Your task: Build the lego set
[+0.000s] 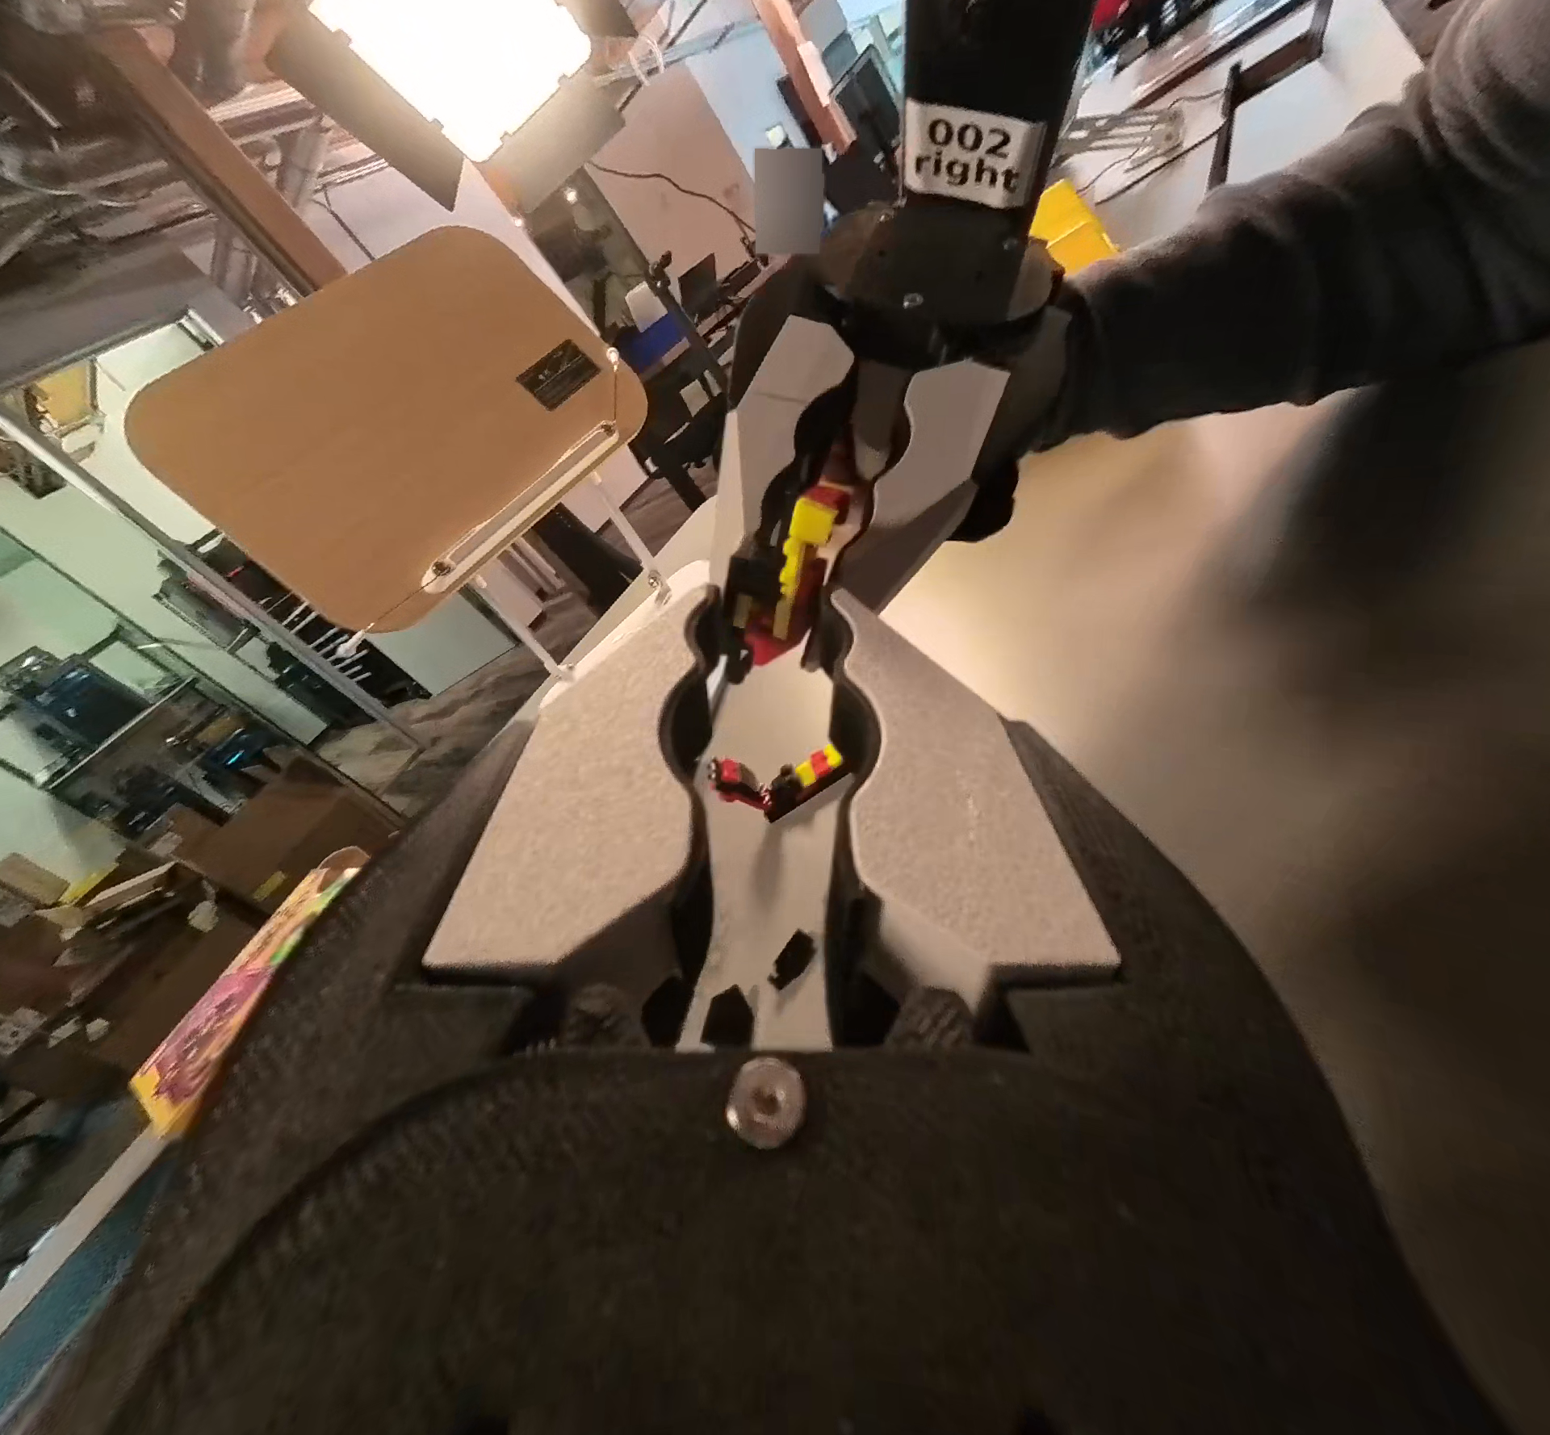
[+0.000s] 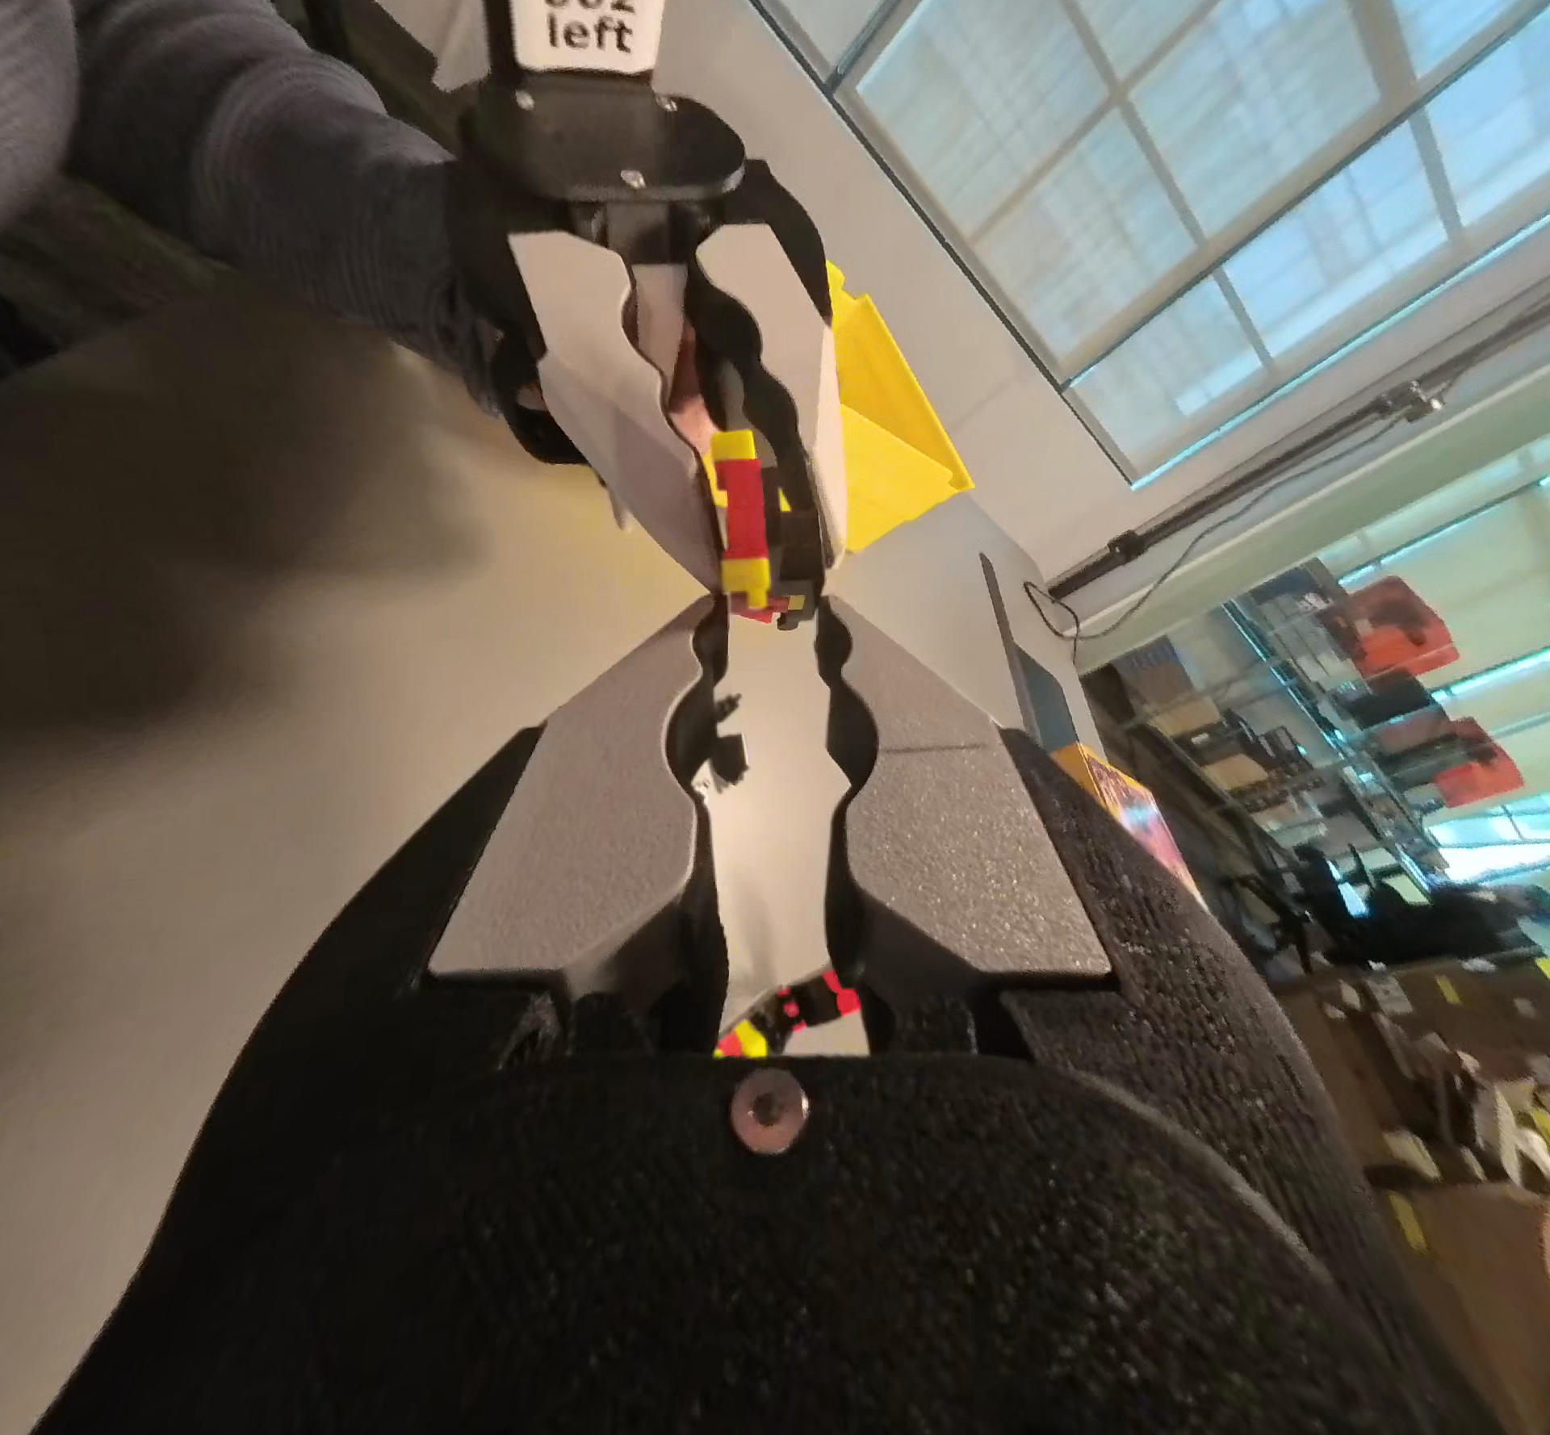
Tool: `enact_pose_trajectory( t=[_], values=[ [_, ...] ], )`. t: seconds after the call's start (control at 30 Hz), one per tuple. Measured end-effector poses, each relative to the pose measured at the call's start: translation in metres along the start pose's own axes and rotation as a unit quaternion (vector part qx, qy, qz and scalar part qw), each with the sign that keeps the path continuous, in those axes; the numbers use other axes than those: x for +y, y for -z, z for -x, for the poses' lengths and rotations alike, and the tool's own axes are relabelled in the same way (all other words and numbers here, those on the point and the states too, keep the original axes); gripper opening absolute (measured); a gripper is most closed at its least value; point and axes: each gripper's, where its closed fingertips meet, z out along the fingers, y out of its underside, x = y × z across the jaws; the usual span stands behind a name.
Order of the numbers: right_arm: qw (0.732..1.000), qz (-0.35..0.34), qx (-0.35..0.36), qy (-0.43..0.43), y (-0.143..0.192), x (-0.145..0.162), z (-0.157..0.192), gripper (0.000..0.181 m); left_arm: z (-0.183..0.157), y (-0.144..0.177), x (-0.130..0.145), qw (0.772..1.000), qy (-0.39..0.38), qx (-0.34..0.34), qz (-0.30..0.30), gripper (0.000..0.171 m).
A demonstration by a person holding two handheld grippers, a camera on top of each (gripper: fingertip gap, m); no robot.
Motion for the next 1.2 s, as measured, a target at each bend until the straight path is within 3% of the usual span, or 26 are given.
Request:
enact_pose_trajectory(
  t=[0.13, 0.33, 0.47, 0.53, 0.67, 0.77, 0.8, 0.87, 0.97, 1.03, 1.1, 1.2],
  values=[
    [0.998, 0.061, 0.011, -0.016, 0.002, 0.018, -0.009, 0.044, 0.024, -0.001, 0.02, 0.994, -0.035, -0.08, 0.066, 0.02],
    [0.989, 0.1, 0.052, 0.097, 0.005, 0.015, -0.015, 0.028, 0.024, -0.004, 0.049, 0.974, -0.127, -0.105, 0.154, 0.02],
    [0.974, 0.167, 0.029, 0.153, 0.0, 0.032, -0.003, 0.017, 0.018, -0.006, 0.05, 0.972, -0.147, -0.096, 0.156, 0.02],
    [0.971, 0.169, 0.034, 0.165, 0.0, 0.032, -0.004, 0.008, 0.016, -0.006, 0.051, 0.973, -0.145, -0.088, 0.158, 0.02],
    [0.977, 0.149, 0.023, 0.151, 0.002, 0.029, -0.003, 0.008, 0.014, -0.006, 0.047, 0.977, -0.134, -0.087, 0.144, 0.021],
    [0.981, 0.122, 0.006, 0.15, 0.002, 0.02, 0.004, 0.008, 0.008, -0.008, 0.052, 0.978, -0.122, -0.061, 0.155, 0.048],
    [0.983, 0.114, 0.0, 0.146, 0.002, 0.018, 0.006, 0.008, 0.004, -0.008, 0.053, 0.979, -0.119, -0.051, 0.156, 0.045],
    [0.985, 0.108, -0.003, 0.135, 0.0, 0.017, 0.008, 0.009, 0.006, -0.007, 0.052, 0.977, -0.136, -0.061, 0.15, 0.021],
    [0.99, 0.113, 0.034, 0.078, 0.001, 0.024, -0.005, 0.022, 0.017, -0.005, 0.06, 0.971, -0.123, -0.086, 0.184, 0.02],
    [0.991, 0.129, 0.024, -0.037, 0.003, 0.038, -0.004, 0.027, 0.025, 0.001, 0.071, 0.961, -0.132, -0.112, 0.216, 0.02],
    [0.976, 0.143, -0.045, -0.157, 0.004, 0.054, 0.024, 0.028, 0.029, 0.007, 0.082, 0.946, -0.158, -0.134, 0.25, 0.02],
    [0.949, 0.195, -0.096, -0.227, 0.008, 0.084, 0.062, 0.028, 0.023, 0.015, 0.099, 0.923, -0.214, -0.145, 0.285, 0.021]
  ],
)
